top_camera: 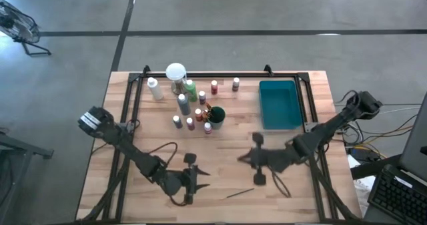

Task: Pick & Place Paint Supplies
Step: Put the gold paint brush into the green cup

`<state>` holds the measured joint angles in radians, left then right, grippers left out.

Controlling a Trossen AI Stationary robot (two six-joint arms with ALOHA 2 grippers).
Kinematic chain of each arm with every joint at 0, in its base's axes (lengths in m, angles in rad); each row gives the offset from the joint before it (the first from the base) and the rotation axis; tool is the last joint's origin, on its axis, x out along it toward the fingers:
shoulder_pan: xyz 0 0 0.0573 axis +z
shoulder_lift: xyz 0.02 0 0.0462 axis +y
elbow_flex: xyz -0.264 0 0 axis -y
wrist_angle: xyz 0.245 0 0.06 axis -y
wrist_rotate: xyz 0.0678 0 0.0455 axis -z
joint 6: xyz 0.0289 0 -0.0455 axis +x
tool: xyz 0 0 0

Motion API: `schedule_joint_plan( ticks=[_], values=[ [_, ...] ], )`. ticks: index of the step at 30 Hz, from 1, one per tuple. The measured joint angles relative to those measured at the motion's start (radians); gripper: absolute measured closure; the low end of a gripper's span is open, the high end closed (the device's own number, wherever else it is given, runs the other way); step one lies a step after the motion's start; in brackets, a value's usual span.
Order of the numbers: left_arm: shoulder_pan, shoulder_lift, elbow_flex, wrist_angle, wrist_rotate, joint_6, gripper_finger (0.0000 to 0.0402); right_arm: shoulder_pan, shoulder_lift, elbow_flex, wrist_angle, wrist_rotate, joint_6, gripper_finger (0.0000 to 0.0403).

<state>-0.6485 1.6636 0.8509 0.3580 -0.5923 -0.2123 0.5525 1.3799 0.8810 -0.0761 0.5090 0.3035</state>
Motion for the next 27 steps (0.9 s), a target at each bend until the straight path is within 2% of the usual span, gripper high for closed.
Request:
schedule_joint_plan(
  ticks=[4,9,18,23,27],
  values=[
    [-0.004,-0.067,-0.002,-0.074,-0.036,-0.005,0.0220,0.042,0.111,0.063,0.000,-0.054,0.073,0.0385],
    [-0.004,-0.176,-0.003,-0.206,-0.045,-0.006,0.0220,0.048,0.286,0.181,-0.020,-0.165,0.083,0.0376],
    [-0.004,-0.324,-0.005,-0.436,-0.105,-0.014,0.0220,0.045,0.521,0.450,-0.235,-0.244,0.139,0.0291],
    [-0.004,-0.366,-0.021,-0.471,-0.127,-0.001,0.0220,0.045,0.624,0.540,-0.262,-0.307,0.145,0.0249],
    [-0.004,-0.393,-0.052,-0.469,-0.130,0.001,0.0220,0.045,0.693,0.597,-0.263,-0.330,0.150,0.0234]
  ],
)
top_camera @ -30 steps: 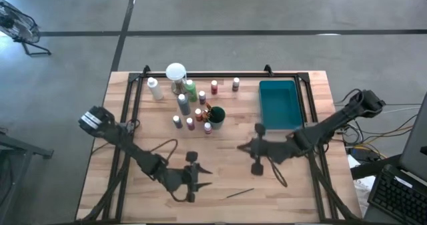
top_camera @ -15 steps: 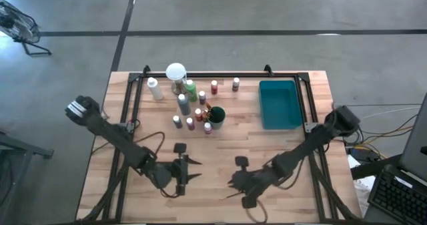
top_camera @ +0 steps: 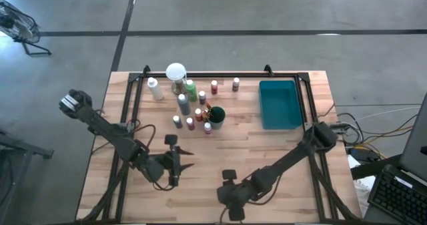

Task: Pick & Place Paint Supplies
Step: Put the gold paint brush into the green cup

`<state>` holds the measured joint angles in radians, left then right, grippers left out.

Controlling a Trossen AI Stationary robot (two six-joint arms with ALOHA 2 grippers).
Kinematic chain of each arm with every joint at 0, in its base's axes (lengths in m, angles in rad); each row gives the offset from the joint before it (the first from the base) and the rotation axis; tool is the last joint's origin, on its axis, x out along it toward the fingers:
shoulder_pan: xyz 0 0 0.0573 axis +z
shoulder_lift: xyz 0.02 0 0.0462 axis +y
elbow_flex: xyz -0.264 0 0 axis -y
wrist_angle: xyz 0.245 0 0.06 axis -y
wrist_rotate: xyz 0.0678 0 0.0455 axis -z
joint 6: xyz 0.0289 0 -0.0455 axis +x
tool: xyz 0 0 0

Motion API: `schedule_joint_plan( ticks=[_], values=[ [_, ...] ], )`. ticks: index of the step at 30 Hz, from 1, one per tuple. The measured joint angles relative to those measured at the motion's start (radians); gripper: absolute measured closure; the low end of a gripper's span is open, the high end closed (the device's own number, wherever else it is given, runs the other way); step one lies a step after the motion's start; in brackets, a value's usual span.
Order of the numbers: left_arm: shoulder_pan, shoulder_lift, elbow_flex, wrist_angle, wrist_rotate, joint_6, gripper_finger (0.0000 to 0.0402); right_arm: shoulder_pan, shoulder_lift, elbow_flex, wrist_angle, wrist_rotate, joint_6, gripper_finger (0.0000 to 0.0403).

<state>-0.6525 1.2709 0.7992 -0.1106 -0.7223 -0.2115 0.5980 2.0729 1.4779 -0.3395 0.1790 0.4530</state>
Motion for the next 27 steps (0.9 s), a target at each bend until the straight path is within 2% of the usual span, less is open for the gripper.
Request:
schedule_joint_plan(
  ticks=[8,17,27],
  values=[
    [0.000,-0.028,-0.050,0.001,-0.002,-0.024,0.0220,0.000,0.101,0.074,-0.045,-0.024,-0.005,0.0254],
    [0.000,-0.036,-0.068,0.027,-0.001,-0.027,0.0220,-0.001,0.111,0.065,-0.019,-0.033,0.016,0.0289],
    [0.000,-0.038,-0.067,0.035,-0.001,-0.027,0.0220,-0.006,0.130,0.049,0.048,-0.053,0.040,0.0298]
  ],
)
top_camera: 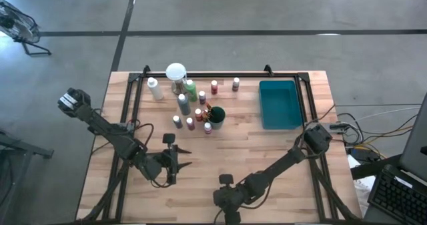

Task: Pick & Place Paint Supplies
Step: Put the gold paint brush into the green cup

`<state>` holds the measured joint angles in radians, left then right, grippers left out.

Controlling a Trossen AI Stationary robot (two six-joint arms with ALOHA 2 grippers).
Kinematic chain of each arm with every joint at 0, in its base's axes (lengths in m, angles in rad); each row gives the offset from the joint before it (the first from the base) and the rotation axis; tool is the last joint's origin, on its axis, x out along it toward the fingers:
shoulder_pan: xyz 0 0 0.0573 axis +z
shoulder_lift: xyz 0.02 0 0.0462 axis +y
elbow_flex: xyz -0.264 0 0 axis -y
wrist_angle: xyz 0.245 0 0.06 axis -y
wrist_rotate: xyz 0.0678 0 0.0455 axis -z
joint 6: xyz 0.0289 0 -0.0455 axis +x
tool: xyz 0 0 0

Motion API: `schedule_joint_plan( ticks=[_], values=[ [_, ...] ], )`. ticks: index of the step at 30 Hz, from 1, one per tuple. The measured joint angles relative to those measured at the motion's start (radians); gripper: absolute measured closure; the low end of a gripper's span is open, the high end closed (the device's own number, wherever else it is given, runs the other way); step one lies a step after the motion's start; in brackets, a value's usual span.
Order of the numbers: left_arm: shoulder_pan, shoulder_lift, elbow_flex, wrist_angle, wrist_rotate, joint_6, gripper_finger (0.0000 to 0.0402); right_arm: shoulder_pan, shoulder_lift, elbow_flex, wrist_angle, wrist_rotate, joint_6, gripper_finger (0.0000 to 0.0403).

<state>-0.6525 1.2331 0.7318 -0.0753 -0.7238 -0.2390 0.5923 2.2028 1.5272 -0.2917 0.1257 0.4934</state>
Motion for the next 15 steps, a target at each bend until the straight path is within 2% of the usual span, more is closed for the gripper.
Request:
schedule_joint_plan(
  ticks=[10,15],
  values=[
    [0.000,-0.002,0.000,0.003,0.001,0.000,0.0220,-0.009,0.027,0.003,0.000,-0.015,0.002,0.0271],
    [0.000,-0.002,0.000,0.001,0.002,0.000,0.0220,-0.014,0.028,0.003,-0.005,-0.011,-0.002,0.0288]
  ],
)
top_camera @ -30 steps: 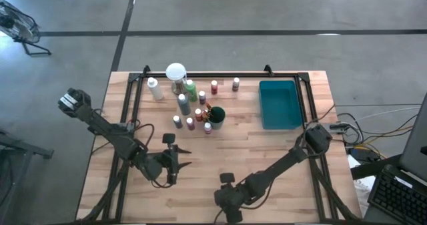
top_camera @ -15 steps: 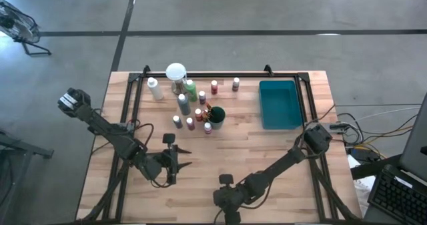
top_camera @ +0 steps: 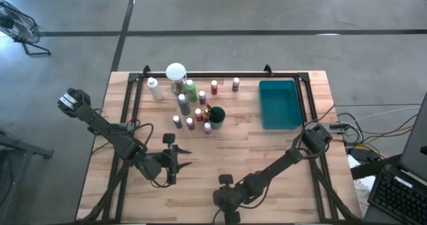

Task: Pick & Place Paint Supplies
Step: Put the gold paint brush into the green cup

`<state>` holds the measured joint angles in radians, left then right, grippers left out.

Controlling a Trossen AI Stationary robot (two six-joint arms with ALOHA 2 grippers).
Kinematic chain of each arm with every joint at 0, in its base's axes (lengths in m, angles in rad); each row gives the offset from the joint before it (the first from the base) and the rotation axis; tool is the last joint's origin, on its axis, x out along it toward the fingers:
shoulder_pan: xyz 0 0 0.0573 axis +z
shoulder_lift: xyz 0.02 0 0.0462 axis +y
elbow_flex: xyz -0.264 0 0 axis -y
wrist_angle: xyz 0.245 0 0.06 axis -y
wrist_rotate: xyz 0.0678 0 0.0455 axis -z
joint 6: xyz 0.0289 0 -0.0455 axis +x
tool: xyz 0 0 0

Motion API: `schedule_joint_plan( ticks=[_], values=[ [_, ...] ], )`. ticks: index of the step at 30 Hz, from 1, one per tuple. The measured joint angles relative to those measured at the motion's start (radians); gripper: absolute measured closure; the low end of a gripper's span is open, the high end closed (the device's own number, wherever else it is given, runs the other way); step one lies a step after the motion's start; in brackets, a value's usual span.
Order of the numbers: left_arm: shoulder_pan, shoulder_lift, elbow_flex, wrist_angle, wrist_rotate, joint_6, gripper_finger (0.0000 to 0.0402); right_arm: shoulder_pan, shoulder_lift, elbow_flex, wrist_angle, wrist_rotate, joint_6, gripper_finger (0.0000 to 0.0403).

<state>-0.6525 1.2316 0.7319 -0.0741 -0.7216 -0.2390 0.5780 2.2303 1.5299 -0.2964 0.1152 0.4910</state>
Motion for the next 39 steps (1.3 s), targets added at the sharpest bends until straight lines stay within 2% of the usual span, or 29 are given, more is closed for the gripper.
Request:
schedule_joint_plan(
  ticks=[10,17,32,39],
  values=[
    [0.000,0.000,0.000,0.005,0.012,-0.005,0.0220,-0.012,0.001,-0.003,-0.022,0.015,0.005,0.0388],
    [-0.002,0.000,0.000,0.006,0.016,-0.005,0.0220,-0.013,-0.009,0.001,-0.034,0.032,-0.027,0.0395],
    [-0.002,0.000,0.000,0.006,0.019,0.000,0.0220,-0.017,-0.150,-0.004,-0.133,0.232,-0.077,0.0395],
    [-0.002,0.000,0.000,0.006,0.020,0.006,0.0220,-0.023,-0.249,-0.037,-0.187,0.376,-0.101,0.0395]
  ],
)
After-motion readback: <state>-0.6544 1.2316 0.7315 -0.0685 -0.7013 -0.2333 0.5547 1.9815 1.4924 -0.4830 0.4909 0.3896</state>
